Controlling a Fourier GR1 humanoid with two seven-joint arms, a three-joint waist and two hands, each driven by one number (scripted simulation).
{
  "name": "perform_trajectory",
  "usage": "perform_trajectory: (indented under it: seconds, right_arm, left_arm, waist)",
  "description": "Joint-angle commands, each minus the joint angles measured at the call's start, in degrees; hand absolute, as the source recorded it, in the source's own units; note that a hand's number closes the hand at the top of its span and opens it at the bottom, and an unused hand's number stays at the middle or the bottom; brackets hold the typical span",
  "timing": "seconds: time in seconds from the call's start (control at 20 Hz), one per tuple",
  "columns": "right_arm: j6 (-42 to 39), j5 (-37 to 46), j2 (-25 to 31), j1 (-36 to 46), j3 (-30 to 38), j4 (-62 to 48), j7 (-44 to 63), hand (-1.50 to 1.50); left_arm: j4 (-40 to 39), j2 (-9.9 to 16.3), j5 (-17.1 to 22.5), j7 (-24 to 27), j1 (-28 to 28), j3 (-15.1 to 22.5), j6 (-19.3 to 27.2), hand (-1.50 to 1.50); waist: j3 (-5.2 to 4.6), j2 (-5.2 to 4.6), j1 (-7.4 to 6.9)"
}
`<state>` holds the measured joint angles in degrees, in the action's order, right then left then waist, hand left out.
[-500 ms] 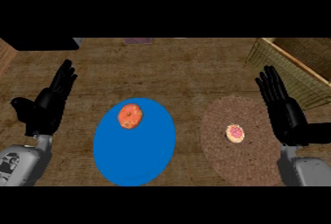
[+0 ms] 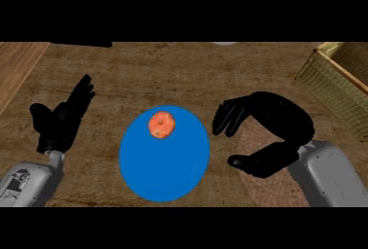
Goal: Pick the cupcake from the placemat and place it in the basket
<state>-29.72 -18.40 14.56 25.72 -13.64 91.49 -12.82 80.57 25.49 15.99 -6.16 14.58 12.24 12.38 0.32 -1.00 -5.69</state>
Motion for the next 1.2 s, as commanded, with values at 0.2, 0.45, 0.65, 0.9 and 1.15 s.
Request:
perform_trajectory:
  seconds: [0.2, 0.45, 0.65, 0.9, 1.15]
  right_arm:
    - [-17.31, 13.39, 5.8, -8.34, -8.89, 9.49, -25.93, -1.5]
    - [-15.84, 13.07, 12.6, -8.54, -8.02, 15.58, -16.86, -1.5]
    - [-15.43, 15.4, 22.32, 0.29, -3.22, 20.46, -7.22, -1.5]
    - [-12.39, 23.86, 28.94, 10.85, 4.69, 16.87, -2.6, -1.5]
    - [-21.1, 23.88, 31.37, 17.84, 4.25, 8.01, -2.64, -1.5]
  left_arm:
    - [-3.07, 2.38, 4.09, -0.89, -3.52, -4.69, -3.13, 0.0]
    - [-3.4, 3.28, 4.27, -2.24, -2.45, -6.81, -5.55, 0.0]
    - [-2.78, 2.49, 2.5, -2.25, -3.51, -5.09, -3.59, 0.0]
    - [-4.73, 3.11, 3.61, -2.11, -1.57, -6.82, -5.1, 0.0]
    - [-6.08, 1.68, 2.48, -0.36, -1.3, -7.05, -6.2, 0.0]
  waist:
    - [-0.16, 0.92, 5.4]
    - [-0.32, 1.08, 5.67]
    - [-0.42, 1.36, 5.47]
    - [-0.45, 0.93, 4.86]
    - [-0.38, 0.8, 4.87]
